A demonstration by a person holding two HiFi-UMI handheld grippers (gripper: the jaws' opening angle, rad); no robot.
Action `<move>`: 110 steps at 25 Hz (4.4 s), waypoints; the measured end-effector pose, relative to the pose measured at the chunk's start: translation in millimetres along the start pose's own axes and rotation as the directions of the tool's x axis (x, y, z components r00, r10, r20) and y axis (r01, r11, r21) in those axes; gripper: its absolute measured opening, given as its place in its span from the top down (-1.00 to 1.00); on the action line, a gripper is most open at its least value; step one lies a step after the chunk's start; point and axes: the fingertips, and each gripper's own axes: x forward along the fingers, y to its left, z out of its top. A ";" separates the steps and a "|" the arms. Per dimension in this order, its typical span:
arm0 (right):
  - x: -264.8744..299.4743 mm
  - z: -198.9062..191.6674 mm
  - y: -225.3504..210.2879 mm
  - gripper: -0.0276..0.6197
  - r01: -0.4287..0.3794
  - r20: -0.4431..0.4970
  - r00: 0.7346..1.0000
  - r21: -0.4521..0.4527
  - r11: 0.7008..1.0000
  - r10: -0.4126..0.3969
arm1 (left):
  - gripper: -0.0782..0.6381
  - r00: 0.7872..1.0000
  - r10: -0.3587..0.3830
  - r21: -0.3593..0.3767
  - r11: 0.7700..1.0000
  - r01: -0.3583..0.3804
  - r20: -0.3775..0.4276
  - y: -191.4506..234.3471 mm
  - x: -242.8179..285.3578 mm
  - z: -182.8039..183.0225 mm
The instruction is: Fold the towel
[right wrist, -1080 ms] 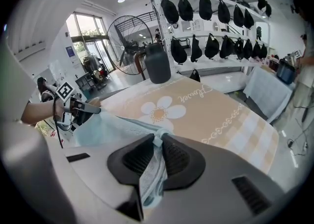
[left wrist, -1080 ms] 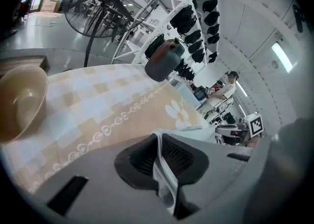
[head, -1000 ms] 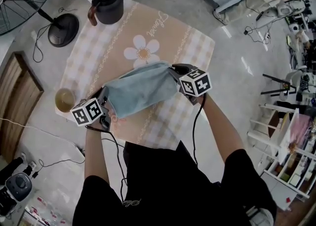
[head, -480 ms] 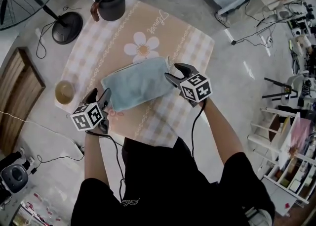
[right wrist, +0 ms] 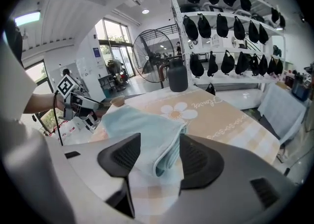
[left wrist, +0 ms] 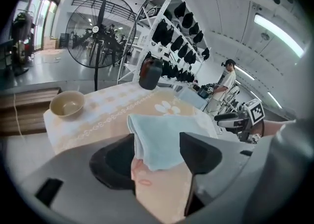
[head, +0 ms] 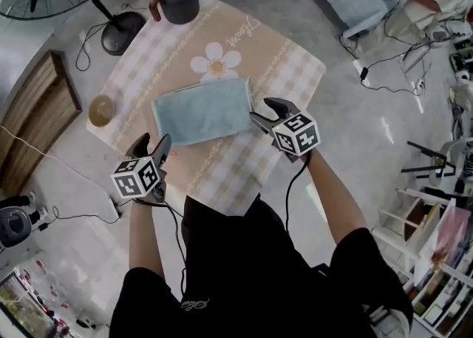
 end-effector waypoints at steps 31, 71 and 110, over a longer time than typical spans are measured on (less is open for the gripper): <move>32.9 20.5 -24.9 0.22 -0.371 -0.240 0.920 -0.279 0.886 0.310 | 0.03 1.000 -0.006 0.024 1.000 0.006 -0.010 -199.4 71.3 -72.6; 128.7 -24.9 -57.0 0.39 -0.611 -0.558 0.750 -0.382 0.693 0.354 | 0.43 0.969 0.200 0.140 0.973 -0.181 -0.142 -207.2 204.2 -97.4; 82.2 7.6 -9.4 0.71 -0.577 -0.585 0.750 -0.349 0.739 0.309 | 0.61 0.995 0.056 -0.130 0.991 -0.045 0.085 -185.7 127.2 -67.3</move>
